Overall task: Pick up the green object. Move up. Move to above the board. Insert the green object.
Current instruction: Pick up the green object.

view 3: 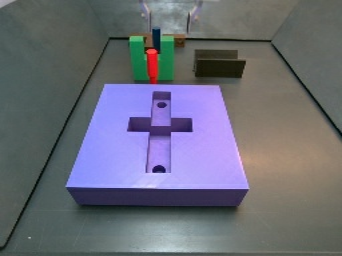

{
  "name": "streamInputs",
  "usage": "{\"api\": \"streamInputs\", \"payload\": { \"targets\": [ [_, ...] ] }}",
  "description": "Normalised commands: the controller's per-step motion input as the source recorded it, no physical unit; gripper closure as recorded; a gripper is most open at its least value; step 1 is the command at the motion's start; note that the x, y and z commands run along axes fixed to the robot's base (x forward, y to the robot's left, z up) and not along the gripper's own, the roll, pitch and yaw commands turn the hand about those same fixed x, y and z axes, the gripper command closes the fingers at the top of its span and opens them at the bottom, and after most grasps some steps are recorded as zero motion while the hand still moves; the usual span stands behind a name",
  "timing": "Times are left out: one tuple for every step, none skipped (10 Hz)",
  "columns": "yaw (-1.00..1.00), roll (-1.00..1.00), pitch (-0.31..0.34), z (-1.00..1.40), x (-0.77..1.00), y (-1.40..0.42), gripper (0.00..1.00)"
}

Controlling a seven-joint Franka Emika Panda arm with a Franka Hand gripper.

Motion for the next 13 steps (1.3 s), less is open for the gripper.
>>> {"api": "streamInputs", "payload": {
  "targets": [
    [-0.01,-0.01,-0.001,-0.40,0.00,-0.02,0.00],
    [0.00,0.00,0.000,-0.38,0.00,0.00,0.00],
    [0.00,0.00,0.000,-0.38,0.00,0.00,0.00],
    [0.00,0.00,0.000,-0.37,0.00,0.03,0.00],
    [0.01,0.00,0.000,-0.35,0.01,0.05,0.00],
    [0.03,0.00,0.000,-0.34,0.08,0.05,0.00],
    [0.06,0.00,0.000,-0.32,0.08,0.11,0.00],
    [0.06,0.00,0.004,-0.26,0.11,0.07,0.00],
    [0.00,0.00,0.007,-0.14,0.03,0.02,0.00],
    [0.00,0.00,0.000,-0.02,0.00,0.00,0.00],
    [0.00,0.00,0.000,-0.02,0.00,-0.01,0.00],
    [-0.07,0.00,0.000,-0.03,0.00,-0.03,0.00],
    [-0.06,0.00,0.000,-0.05,0.00,0.00,0.00]
  ]
}}
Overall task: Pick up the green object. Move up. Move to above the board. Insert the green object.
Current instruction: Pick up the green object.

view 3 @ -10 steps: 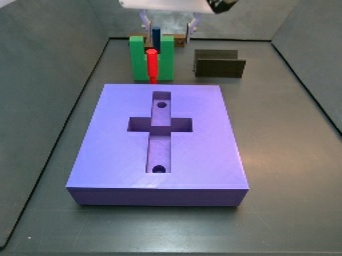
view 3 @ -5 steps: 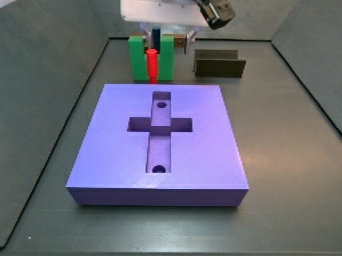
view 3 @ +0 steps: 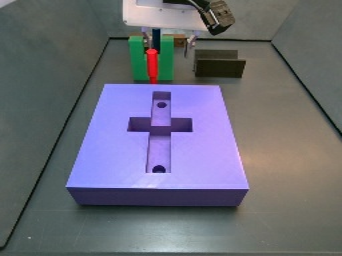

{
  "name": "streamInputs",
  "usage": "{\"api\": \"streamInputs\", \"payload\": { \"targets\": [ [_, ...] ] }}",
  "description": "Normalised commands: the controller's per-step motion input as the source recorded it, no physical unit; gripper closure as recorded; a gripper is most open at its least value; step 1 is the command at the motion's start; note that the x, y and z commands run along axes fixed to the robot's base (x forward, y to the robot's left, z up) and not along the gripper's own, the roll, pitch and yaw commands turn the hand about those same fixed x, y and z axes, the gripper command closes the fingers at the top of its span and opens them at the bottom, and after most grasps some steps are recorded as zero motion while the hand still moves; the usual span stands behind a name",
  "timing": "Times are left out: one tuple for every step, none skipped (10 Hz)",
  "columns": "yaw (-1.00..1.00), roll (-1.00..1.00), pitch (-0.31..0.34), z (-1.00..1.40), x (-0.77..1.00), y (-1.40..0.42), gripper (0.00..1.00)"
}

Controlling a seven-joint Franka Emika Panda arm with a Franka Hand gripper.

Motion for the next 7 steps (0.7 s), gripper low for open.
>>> {"api": "streamInputs", "payload": {
  "targets": [
    [-0.03,0.00,0.000,-0.05,0.00,0.00,0.00],
    [0.00,0.00,0.000,-0.05,0.01,0.00,0.00],
    [0.00,0.00,0.000,-0.04,0.00,0.00,0.00],
    [-0.02,0.00,0.000,-0.04,0.00,-0.05,0.00],
    [0.00,0.00,0.000,-0.05,0.00,-0.05,0.00],
    [0.00,0.00,0.000,-0.03,0.00,-0.09,0.00],
    [0.00,0.00,0.000,-0.03,0.00,-0.10,0.00]
  ]
}}
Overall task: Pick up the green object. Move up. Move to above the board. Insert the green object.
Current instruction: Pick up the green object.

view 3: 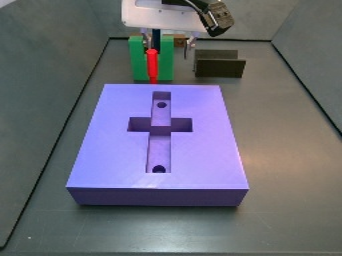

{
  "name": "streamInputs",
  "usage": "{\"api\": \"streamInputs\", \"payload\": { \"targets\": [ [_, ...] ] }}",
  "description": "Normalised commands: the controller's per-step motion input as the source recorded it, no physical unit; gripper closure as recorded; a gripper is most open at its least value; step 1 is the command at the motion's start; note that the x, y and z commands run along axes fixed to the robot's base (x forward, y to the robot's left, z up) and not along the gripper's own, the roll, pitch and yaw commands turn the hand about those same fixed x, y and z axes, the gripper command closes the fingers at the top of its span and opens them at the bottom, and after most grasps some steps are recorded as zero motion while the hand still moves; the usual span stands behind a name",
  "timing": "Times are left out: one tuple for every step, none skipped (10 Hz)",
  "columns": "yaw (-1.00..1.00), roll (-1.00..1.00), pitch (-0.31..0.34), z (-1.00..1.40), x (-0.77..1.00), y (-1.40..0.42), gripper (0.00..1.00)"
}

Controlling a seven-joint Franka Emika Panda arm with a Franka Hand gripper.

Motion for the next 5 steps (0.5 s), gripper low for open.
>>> {"api": "streamInputs", "payload": {
  "targets": [
    [0.00,0.00,0.000,-0.04,0.00,-0.05,0.00],
    [0.00,0.00,0.000,0.00,0.00,0.00,0.00],
    [0.00,0.00,0.000,0.00,0.00,0.00,1.00],
    [0.00,0.00,0.000,0.00,0.00,0.00,1.00],
    [0.00,0.00,0.000,0.00,0.00,0.00,1.00]
  ]
}}
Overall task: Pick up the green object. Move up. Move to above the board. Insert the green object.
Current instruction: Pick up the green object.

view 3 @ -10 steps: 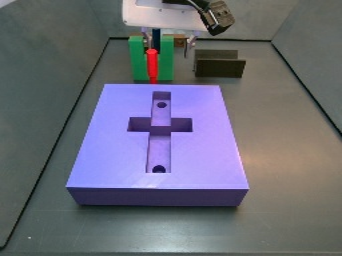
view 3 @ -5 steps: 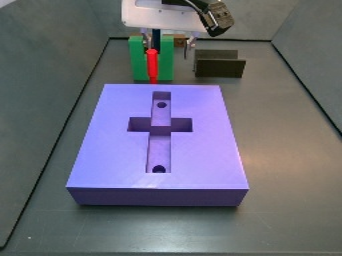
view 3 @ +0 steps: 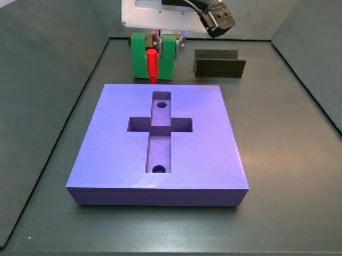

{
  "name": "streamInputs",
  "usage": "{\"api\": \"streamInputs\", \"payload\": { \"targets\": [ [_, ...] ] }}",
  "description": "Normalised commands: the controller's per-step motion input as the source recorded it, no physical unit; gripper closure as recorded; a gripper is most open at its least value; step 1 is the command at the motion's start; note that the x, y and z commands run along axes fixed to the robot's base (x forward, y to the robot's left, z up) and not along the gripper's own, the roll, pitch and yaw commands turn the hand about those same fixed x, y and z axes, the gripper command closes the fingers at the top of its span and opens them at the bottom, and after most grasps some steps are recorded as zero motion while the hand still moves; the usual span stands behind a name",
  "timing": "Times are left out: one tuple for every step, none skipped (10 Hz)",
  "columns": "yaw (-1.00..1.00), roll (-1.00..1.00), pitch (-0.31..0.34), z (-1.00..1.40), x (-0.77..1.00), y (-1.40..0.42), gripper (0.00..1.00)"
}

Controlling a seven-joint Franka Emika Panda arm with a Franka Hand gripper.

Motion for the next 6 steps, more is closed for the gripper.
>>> {"api": "streamInputs", "payload": {
  "targets": [
    [0.00,0.00,0.000,0.00,0.00,0.00,1.00],
    [0.00,0.00,0.000,0.00,0.00,0.00,1.00],
    [0.00,0.00,0.000,0.00,0.00,0.00,1.00],
    [0.00,0.00,0.000,0.00,0.00,0.00,1.00],
    [0.00,0.00,0.000,0.00,0.00,0.00,1.00],
    [0.00,0.00,0.000,0.00,0.00,0.00,1.00]
  ]
}}
